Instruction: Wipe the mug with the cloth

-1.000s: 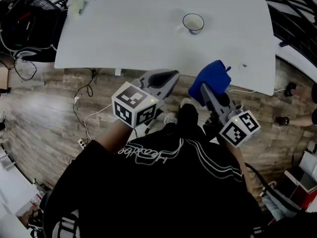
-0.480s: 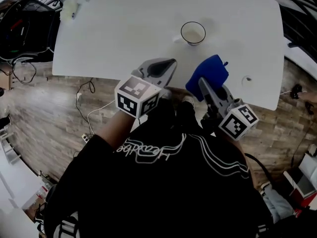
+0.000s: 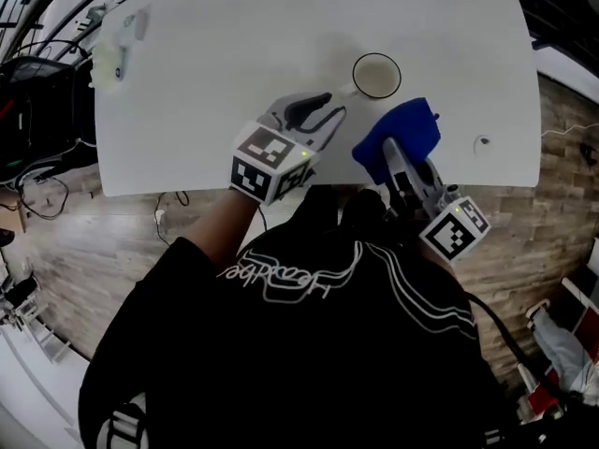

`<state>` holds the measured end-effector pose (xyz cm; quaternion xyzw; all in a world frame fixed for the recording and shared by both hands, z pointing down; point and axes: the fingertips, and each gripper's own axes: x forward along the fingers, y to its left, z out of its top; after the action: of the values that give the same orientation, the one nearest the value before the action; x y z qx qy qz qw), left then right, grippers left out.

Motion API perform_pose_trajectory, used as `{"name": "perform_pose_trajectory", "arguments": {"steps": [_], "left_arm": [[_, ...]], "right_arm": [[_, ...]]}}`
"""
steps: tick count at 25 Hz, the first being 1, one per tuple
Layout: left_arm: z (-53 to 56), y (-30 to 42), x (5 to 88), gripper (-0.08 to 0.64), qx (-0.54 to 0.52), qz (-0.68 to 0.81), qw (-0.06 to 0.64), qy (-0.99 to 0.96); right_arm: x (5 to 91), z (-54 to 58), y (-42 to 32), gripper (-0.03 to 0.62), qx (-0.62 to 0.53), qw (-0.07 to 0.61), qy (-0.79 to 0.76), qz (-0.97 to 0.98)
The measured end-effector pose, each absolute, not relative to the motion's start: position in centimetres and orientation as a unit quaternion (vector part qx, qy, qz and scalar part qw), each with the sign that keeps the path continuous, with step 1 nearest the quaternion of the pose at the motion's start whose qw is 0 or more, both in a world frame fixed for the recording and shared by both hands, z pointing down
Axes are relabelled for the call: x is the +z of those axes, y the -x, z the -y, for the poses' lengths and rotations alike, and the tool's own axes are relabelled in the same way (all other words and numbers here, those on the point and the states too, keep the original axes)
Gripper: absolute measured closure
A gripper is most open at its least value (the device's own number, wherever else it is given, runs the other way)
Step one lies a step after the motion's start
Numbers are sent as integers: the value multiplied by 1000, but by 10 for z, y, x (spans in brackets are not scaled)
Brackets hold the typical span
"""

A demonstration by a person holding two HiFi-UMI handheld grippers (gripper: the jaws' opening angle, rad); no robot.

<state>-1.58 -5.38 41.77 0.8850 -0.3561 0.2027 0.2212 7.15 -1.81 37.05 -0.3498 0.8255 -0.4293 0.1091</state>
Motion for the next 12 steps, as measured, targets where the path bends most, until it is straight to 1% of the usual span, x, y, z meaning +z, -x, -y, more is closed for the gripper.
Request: {"name": "perform_pose_trajectory", "arguments": {"steps": [6,12], "left_arm": [[71,14,430,442,209,314,224,-898],[72,16,434,443,213,287,215,-909]], "right_arm": [[374,29,-56,541,-439,169,381,-795],[381,37,-40,541,-442,200,409,-773]]}}
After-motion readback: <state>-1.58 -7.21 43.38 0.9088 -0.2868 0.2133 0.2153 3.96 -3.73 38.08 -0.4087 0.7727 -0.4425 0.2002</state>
